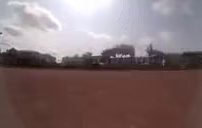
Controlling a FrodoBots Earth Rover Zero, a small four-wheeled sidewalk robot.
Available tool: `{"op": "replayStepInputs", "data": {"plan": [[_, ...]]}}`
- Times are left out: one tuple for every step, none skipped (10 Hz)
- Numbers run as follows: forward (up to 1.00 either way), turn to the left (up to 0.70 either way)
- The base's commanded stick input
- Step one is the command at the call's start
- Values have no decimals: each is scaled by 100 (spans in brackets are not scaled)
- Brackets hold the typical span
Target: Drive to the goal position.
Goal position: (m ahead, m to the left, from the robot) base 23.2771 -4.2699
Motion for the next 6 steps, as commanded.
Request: {"op": "replayStepInputs", "data": {"plan": [[70, 0], [70, 0], [70, 0], [70, 0], [70, 0], [70, 0]]}}
